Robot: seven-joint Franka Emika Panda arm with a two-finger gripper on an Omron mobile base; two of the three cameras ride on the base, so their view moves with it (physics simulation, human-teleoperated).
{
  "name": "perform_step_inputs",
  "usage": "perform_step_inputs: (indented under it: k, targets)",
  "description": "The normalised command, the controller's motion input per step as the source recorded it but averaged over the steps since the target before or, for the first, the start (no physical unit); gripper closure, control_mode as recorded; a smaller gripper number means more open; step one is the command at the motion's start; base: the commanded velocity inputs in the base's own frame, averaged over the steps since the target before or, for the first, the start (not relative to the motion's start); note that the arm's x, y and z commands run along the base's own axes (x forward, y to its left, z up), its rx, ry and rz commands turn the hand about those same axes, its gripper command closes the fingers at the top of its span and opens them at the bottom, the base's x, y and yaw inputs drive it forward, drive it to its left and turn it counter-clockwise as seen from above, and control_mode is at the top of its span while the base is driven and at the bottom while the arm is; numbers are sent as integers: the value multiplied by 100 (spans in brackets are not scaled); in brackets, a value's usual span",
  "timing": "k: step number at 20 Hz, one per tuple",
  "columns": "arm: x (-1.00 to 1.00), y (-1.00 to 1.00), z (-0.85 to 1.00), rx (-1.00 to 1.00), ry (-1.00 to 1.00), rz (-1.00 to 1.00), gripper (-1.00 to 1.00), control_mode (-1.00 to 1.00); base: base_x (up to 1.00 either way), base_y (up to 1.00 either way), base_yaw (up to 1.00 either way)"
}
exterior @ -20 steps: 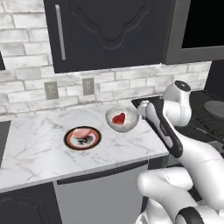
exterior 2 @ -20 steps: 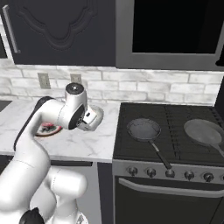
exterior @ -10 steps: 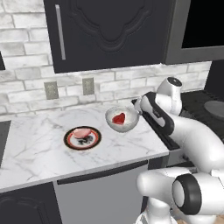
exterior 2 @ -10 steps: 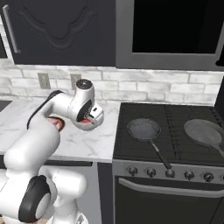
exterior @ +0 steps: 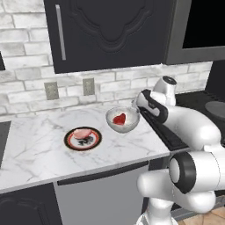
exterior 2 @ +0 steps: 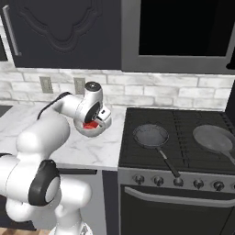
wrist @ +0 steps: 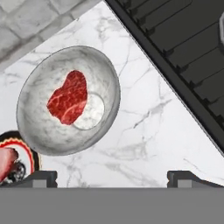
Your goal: Place one of the steaks on the plate and the other in the bowl. Then place the bowl in the fridge.
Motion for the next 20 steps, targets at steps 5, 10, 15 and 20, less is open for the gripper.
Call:
perform_step_inputs:
  k: [5, 10, 15, 20]
  targets:
    - [45, -4, -21, 0, 10, 0, -100, -100, 0, 0, 0]
    - [45, -6, -33, 0, 7, 0, -100, -100, 0, 0, 0]
    - [38, -1, -40, 0, 1, 0, -100, -100, 0, 0, 0]
    - [27, 0, -39, 0, 0, 0, -100, -100, 0, 0, 0]
